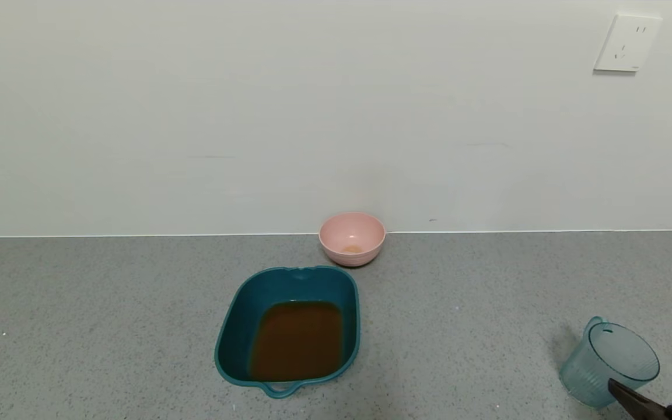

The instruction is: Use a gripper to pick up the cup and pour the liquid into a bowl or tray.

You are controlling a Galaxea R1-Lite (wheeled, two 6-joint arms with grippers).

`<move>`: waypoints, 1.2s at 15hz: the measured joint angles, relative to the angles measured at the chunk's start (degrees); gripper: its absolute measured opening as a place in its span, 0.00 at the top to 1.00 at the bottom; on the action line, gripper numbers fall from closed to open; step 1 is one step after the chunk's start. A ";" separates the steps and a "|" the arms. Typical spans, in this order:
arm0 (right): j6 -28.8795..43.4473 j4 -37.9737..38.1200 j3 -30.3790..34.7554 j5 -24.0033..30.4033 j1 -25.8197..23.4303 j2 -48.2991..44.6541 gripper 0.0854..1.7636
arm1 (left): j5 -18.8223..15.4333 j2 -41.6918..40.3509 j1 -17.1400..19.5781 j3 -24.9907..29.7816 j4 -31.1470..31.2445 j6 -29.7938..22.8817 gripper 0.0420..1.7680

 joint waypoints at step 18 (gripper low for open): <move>-1.65 28.22 -2.60 -7.41 -1.65 -50.49 0.04 | 0.02 0.00 0.00 0.00 0.02 0.01 0.03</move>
